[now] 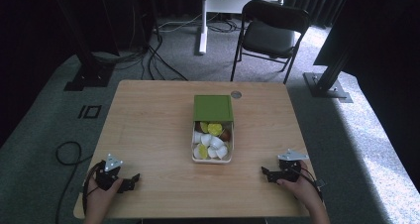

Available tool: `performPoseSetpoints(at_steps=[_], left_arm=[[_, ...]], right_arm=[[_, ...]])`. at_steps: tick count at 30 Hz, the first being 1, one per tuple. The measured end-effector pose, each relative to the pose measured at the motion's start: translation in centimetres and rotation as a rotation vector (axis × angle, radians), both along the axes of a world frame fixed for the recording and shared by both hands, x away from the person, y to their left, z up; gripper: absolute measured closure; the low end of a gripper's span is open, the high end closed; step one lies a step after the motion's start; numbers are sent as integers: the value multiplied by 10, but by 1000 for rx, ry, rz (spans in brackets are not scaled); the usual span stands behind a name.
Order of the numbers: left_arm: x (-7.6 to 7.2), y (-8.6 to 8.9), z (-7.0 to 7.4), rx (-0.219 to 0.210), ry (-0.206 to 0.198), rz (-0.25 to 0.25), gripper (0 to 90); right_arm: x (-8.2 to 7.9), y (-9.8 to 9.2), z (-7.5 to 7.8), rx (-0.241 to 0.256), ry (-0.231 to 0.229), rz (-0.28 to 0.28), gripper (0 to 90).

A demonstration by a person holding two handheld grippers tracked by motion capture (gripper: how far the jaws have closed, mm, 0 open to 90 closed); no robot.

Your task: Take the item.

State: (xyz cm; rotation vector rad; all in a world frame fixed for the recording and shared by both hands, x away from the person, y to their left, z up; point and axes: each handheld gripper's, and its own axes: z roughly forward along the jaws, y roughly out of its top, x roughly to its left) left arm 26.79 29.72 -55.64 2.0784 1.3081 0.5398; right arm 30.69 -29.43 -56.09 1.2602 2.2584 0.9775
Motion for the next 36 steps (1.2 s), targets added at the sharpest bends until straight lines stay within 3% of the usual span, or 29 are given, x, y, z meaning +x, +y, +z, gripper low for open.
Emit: performPoseSetpoints(at_steps=[36], left_arm=[[0,0,0,0,0,0,7]], right_arm=[[2,7,2,17,-11,-10,113]])
